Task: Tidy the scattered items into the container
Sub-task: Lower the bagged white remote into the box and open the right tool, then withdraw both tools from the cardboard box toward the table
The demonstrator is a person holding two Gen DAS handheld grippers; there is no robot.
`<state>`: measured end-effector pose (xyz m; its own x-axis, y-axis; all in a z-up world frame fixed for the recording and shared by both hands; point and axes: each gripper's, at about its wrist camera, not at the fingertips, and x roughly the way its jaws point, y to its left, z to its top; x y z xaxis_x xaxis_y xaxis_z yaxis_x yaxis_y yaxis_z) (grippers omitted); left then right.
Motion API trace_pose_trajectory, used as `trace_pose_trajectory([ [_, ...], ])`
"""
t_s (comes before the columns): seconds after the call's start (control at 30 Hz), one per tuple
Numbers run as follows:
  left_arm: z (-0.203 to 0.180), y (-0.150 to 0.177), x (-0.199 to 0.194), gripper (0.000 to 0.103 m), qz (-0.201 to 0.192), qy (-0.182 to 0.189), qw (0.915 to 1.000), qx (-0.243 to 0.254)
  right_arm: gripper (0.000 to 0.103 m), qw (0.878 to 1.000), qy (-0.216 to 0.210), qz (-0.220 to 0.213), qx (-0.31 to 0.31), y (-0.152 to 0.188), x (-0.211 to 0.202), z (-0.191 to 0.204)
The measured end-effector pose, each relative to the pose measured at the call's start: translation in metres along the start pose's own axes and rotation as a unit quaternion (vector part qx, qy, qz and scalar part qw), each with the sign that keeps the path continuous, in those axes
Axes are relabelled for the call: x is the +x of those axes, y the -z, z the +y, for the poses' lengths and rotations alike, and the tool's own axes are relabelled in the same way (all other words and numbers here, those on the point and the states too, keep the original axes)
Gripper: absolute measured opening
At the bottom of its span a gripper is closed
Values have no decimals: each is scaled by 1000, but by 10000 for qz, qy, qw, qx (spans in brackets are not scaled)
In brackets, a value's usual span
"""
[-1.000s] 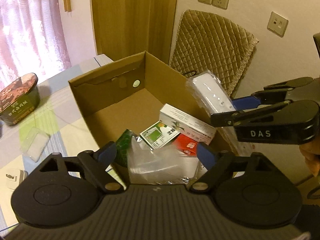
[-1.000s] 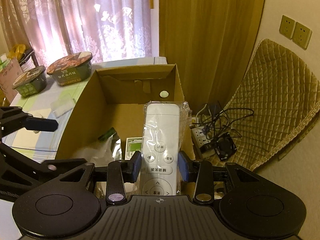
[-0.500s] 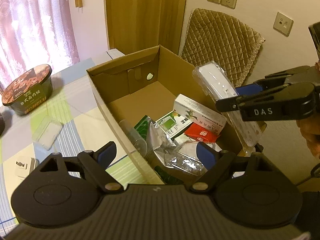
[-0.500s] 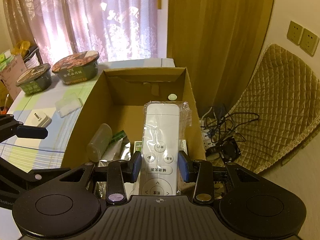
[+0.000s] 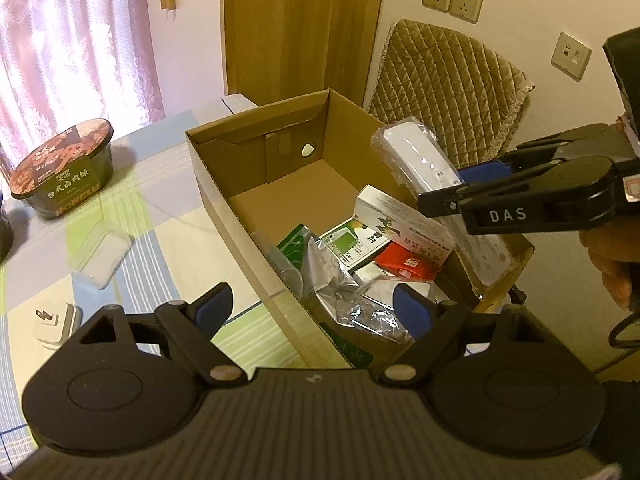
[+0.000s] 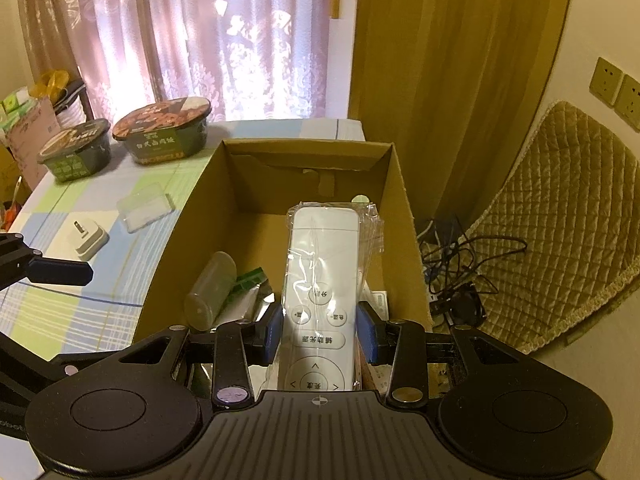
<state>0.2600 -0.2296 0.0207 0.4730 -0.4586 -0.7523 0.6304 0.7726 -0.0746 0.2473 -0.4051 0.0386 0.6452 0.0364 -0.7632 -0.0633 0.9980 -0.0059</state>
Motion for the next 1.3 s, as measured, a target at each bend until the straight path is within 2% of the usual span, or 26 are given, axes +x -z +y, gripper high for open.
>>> trace_pose_trajectory([
  [0.4,11,10,-2,84,84,-43,9998,-147,43,9999,-149,3,54,3,9,4],
  [0.73,17,18,-8,84,81,-70,9996,-247,43,9999,-133,71,49,9,0,10],
  [1.1,30,30,-35,84,22,-203,9992,-348,43,9999,-127,56,-31,11,-20,26],
  [1.3,41,49,-55,84,35,-339,9981,-512,43,9999,-140,91,15,19,-33,34],
])
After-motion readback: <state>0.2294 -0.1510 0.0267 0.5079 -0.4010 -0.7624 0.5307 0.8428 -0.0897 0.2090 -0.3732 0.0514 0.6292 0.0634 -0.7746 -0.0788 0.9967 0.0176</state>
